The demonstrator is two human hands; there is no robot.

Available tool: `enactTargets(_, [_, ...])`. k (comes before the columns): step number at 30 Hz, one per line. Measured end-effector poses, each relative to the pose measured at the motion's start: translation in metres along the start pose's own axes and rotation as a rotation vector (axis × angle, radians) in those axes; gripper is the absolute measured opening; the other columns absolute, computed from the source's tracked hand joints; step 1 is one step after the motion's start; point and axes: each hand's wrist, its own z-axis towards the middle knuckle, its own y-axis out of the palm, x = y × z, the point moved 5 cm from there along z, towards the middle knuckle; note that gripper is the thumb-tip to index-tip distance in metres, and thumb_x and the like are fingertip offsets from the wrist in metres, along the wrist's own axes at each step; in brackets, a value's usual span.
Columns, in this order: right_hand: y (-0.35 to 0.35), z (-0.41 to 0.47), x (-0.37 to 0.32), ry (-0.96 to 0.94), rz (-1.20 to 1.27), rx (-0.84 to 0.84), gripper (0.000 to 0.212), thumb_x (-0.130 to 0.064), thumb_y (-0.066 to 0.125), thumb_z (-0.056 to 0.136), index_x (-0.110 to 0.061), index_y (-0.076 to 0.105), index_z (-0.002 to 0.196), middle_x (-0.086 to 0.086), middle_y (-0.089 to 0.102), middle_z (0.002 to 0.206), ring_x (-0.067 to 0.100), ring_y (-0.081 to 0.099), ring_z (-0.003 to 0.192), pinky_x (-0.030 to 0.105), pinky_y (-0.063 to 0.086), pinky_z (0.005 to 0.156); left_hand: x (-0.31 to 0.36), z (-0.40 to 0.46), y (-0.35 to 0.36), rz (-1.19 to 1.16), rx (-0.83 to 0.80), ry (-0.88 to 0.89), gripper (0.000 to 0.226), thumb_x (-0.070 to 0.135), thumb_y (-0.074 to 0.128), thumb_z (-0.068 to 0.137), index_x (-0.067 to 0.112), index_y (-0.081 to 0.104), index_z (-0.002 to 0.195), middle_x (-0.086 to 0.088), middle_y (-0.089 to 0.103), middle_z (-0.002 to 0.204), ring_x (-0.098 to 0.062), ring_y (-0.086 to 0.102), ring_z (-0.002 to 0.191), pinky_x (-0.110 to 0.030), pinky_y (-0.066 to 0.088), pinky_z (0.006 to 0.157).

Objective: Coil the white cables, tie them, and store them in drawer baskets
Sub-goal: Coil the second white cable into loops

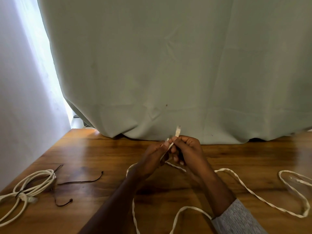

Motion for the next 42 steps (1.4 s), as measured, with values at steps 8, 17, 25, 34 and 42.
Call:
enactTargets(8, [-0.025,0.005,0.000,-0.015,-0.439,0.270,0.048,-0.045,0.082,0.078,-0.021,0.055,0.110,0.001,0.067,0.086,0.011,0.064,0.070,0.020,0.046,0.053,-0.012,-0.003,0.001,-0.156,0.043,-0.171,0.039,0.042,0.049,0.097,0.010,0.062,0.079,0.002,0.045,0.057,-0.010,0.035,0.048,-0.025,0.026,0.046])
enactTargets(17, [0.011,0.000,0.014,-0.335,-0.373,0.077,0.038,-0.048,0.045,0.099,-0.022,0.068,0.084,-0.004,0.071,0.081,0.010,0.068,0.078,0.042,0.056,0.073,-0.012,-0.001,0.002,-0.467,0.164,-0.285,0.062,0.053,0.041,0.102,0.003,0.059,0.069,-0.003,0.045,0.046,-0.010,0.039,0.033,-0.019,0.028,0.038])
enactTargets(25, [0.015,-0.003,0.016,-0.334,-0.339,0.448,0.049,-0.042,0.038,0.106,-0.015,0.064,0.076,-0.001,0.065,0.066,0.006,0.063,0.064,0.023,0.048,0.058,-0.005,0.002,0.010,-0.330,0.327,-0.265,0.062,0.054,0.043,0.099,-0.001,0.071,0.089,-0.011,0.067,0.069,-0.017,0.065,0.060,-0.023,0.046,0.047])
enactTargets(34, [0.003,-0.003,0.004,-0.416,-0.175,0.463,0.054,-0.030,0.044,0.108,-0.004,0.053,0.061,0.006,0.051,0.045,0.016,0.051,0.043,0.031,0.043,0.046,-0.012,-0.003,0.011,-0.686,-0.229,-0.176,0.042,0.027,0.076,0.086,0.005,0.064,0.119,-0.009,0.067,0.085,-0.016,0.066,0.070,-0.028,0.057,0.070])
enactTargets(42, [0.005,0.013,0.017,-0.190,0.039,0.215,0.039,-0.035,0.054,0.102,-0.001,0.069,0.088,0.023,0.064,0.071,0.028,0.063,0.064,0.034,0.052,0.056,-0.012,-0.001,0.002,-0.666,-0.160,-0.158,0.024,0.017,0.055,0.097,0.001,0.059,0.115,-0.001,0.051,0.071,-0.007,0.048,0.054,-0.029,0.047,0.069])
